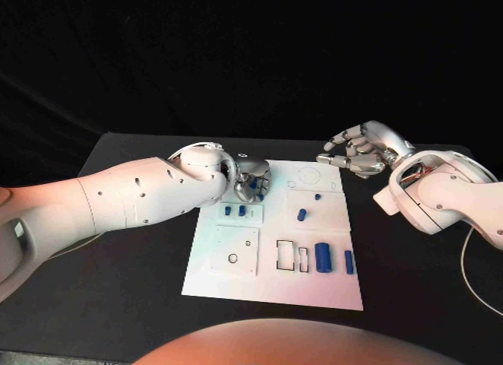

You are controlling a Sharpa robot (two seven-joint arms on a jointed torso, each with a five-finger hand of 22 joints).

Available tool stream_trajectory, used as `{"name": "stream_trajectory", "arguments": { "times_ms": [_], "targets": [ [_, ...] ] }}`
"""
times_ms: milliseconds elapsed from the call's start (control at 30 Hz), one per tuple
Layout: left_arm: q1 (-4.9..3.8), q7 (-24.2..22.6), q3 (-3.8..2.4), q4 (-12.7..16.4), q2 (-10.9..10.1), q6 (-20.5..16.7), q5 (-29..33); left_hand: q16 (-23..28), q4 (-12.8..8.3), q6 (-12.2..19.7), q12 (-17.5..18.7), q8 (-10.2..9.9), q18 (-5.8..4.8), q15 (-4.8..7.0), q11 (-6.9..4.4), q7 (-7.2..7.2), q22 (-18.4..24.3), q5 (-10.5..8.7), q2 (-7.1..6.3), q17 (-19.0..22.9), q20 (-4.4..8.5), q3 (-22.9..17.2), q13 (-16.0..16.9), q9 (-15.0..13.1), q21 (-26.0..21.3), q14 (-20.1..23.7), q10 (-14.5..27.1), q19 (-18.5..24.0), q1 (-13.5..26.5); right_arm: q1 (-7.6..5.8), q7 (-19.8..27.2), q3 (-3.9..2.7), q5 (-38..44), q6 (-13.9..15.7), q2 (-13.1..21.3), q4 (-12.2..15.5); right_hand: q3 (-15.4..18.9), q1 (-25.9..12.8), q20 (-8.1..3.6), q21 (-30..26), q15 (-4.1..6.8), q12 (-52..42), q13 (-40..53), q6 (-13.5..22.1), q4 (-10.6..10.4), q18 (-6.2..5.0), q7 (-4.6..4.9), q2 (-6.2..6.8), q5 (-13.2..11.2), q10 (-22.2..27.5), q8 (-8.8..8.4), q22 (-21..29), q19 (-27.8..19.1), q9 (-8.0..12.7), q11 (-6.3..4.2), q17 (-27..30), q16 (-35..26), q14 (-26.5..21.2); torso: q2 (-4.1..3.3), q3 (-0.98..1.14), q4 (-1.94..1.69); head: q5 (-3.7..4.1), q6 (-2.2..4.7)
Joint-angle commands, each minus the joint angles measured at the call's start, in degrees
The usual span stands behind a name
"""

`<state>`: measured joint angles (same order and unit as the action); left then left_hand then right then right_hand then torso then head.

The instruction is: Assemble the parts on the task board

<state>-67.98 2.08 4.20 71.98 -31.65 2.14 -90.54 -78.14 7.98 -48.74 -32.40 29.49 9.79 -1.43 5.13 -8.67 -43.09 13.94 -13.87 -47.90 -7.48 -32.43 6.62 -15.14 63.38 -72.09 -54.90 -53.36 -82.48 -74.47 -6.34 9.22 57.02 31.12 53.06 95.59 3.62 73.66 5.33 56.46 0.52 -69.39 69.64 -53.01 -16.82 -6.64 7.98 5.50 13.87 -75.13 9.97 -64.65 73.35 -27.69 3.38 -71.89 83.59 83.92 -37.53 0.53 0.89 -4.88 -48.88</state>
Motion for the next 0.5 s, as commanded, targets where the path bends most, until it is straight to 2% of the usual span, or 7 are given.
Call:
{"name": "stream_trajectory", "arguments": {
  "times_ms": [33,500],
  "targets": [
    [0.38,-0.97,0.20,-0.23,0.25,1.19,1.27,-0.38,-0.13,-0.43,0.52,-0.45,0.29,0.02,0.03,0.17,-0.18,-0.23,0.66,0.00,0.02,-0.34,-0.16,0.09,0.35,-0.51,-0.39,-0.47,0.19,0.03,0.39,0.00,0.16,-0.15,-0.05,0.07,0.48,0.34,0.01,-0.18,0.28,0.17,-0.06,0.23,0.01,-0.69,0.06,0.01,0.25,0.40,0.37,0.03,-0.18,-0.07,-0.06,-0.04,-0.24,2.13,0.01,0.00,-0.03,0.01,-0.03],
    [0.69,-1.34,0.33,-0.48,0.41,0.17,1.74,-0.79,-0.70,-1.72,3.47,-1.52,0.15,0.07,0.05,0.22,-1.23,-0.21,0.85,0.30,0.05,-0.96,-1.30,0.22,1.20,-0.85,-1.89,-0.80,0.79,0.02,0.34,0.00,0.16,-0.15,-0.04,0.11,0.48,0.34,0.01,-0.18,0.28,0.17,-0.06,0.23,0.01,-0.69,0.06,0.01,0.25,0.40,0.37,0.03,-0.18,-0.07,-0.06,-0.04,-0.24,2.13,0.00,0.02,0.00,-0.05,-0.07]
  ]
}}
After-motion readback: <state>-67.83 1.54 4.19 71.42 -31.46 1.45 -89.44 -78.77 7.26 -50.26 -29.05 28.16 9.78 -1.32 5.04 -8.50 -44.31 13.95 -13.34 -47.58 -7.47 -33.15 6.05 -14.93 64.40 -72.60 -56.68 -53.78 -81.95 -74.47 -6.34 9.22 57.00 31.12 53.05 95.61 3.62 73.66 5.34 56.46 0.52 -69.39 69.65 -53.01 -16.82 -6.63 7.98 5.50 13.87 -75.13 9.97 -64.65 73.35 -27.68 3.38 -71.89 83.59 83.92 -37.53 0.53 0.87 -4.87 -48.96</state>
